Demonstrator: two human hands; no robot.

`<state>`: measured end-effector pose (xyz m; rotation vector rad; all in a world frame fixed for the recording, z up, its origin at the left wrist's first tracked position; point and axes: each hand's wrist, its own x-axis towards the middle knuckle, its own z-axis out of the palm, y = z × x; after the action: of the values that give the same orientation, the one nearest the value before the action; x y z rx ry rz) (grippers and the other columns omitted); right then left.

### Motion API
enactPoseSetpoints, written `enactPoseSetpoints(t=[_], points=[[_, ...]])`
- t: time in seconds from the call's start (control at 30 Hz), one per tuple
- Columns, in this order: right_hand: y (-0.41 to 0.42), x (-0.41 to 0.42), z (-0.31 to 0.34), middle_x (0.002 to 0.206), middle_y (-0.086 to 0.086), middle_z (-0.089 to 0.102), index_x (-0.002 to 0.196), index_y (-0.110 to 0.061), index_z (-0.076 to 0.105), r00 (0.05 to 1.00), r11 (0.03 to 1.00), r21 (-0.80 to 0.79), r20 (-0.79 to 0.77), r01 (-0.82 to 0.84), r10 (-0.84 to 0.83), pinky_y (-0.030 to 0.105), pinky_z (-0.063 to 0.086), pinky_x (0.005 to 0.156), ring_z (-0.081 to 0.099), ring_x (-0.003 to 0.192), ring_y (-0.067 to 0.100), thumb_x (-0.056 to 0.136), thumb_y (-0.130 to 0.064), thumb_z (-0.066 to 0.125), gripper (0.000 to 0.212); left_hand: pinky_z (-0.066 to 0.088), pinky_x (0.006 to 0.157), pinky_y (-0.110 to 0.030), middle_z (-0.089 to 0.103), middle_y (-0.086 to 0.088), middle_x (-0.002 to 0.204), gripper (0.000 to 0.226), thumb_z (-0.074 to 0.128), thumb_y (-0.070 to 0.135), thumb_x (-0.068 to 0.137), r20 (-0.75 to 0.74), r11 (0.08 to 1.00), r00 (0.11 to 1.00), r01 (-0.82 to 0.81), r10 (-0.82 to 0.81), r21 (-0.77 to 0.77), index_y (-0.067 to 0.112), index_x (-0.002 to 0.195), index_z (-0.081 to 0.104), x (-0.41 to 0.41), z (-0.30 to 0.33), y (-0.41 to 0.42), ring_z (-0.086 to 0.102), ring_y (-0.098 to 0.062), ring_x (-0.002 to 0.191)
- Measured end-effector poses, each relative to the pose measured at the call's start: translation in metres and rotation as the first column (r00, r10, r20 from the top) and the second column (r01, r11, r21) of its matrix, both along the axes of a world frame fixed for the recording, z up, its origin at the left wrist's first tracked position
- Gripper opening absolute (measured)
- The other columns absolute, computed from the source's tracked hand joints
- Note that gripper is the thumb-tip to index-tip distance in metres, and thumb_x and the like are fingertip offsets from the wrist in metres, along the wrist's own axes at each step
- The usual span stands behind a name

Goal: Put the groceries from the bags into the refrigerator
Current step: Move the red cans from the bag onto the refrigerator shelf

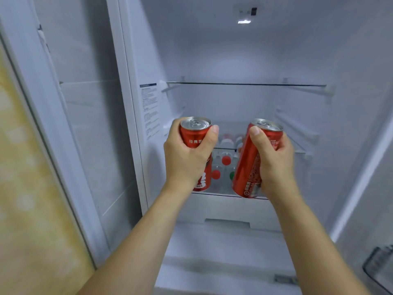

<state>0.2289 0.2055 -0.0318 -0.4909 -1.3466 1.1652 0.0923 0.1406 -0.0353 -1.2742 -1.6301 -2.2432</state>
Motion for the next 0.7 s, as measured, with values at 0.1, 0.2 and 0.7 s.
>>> enactPoseSetpoints(t=[0.1,0.2,0.7], points=[[0.026,-0.023,0.012,0.095,0.010,0.072,0.086,-0.040,0.069,0.999,0.999,0.030,0.031,0.011,-0.012,0.056,0.057,0.080,0.070,0.090,0.035,0.067,-0.057,0.075,0.026,0.046,0.064,-0.008,0.068,0.012,0.082,0.035,0.079,0.038,0.081,0.035,1.000,0.999,-0.022,0.021,0.020,0.015,0.101,0.063,-0.018,0.012,0.024,0.065,0.001,0.073],[0.049,-0.044,0.018,0.096,0.003,0.073,0.091,-0.038,0.066,0.997,0.999,0.042,0.070,0.011,-0.014,0.054,0.057,0.083,0.071,0.090,0.026,0.071,-0.057,0.073,0.028,0.047,0.062,-0.008,0.067,0.014,0.083,0.037,0.077,0.046,0.080,0.027,0.999,0.999,-0.044,0.043,0.005,0.021,0.103,0.061,-0.032,0.018,0.046,0.065,0.002,0.075],[0.133,-0.112,0.024,0.096,-0.008,0.066,0.098,-0.035,0.057,0.981,0.991,0.103,0.168,0.082,-0.098,0.027,0.052,0.077,0.065,0.088,0.008,0.082,-0.052,0.069,0.027,0.045,0.058,-0.003,0.064,0.016,0.084,0.043,0.074,0.052,0.081,-0.006,0.992,0.993,-0.116,0.116,-0.051,0.025,0.109,0.056,-0.082,0.023,0.127,0.061,0.012,0.079]])
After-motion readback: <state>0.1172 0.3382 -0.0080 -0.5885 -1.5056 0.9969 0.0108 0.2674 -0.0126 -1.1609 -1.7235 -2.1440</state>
